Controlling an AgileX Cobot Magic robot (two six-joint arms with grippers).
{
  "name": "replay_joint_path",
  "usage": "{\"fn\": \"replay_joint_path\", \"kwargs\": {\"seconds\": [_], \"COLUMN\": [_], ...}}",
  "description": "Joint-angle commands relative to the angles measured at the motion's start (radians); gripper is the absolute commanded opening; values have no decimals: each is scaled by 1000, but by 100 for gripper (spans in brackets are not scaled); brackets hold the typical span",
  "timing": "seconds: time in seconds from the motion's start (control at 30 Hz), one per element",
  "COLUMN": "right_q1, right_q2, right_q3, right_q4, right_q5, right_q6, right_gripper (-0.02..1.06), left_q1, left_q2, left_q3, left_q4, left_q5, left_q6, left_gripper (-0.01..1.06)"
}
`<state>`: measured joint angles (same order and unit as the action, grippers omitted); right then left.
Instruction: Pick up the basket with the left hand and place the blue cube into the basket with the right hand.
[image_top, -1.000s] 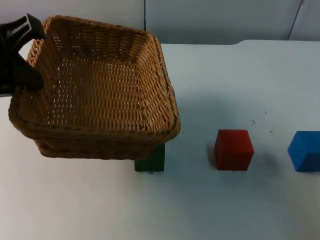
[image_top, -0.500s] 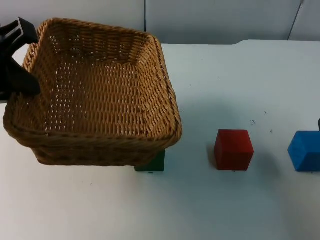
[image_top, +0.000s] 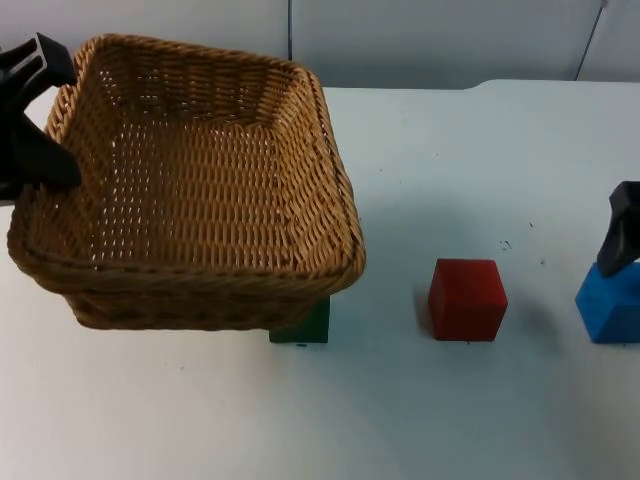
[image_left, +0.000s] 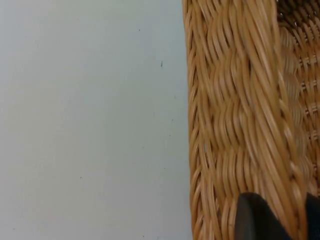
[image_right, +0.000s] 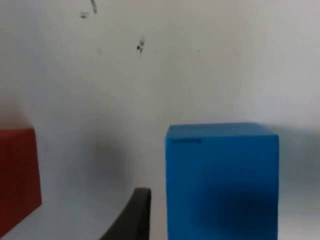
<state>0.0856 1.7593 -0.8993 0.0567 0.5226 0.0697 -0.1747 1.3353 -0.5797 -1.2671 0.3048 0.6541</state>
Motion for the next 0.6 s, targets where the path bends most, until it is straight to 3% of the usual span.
{"fn": "replay_joint_path", "kwargs": {"seconds": [0.0, 0.37, 0.57], "right_q1": [5, 88, 85], "right_q2": [13, 141, 164], "right_q3": [-18, -23, -23], "right_q4": [1, -2, -27], "right_q5": [-5, -103, -115], "right_q6": [3, 33, 60], "right_gripper": [97, 97, 96], "left_q1": [0, 0, 0], "left_q2": [-13, -13, -13], "left_q3": [0, 0, 0], "left_q4": [-23, -23, -23], "left_q5": [10, 27, 42], "left_q6": [1, 1, 1], "left_gripper": [0, 0, 0]}}
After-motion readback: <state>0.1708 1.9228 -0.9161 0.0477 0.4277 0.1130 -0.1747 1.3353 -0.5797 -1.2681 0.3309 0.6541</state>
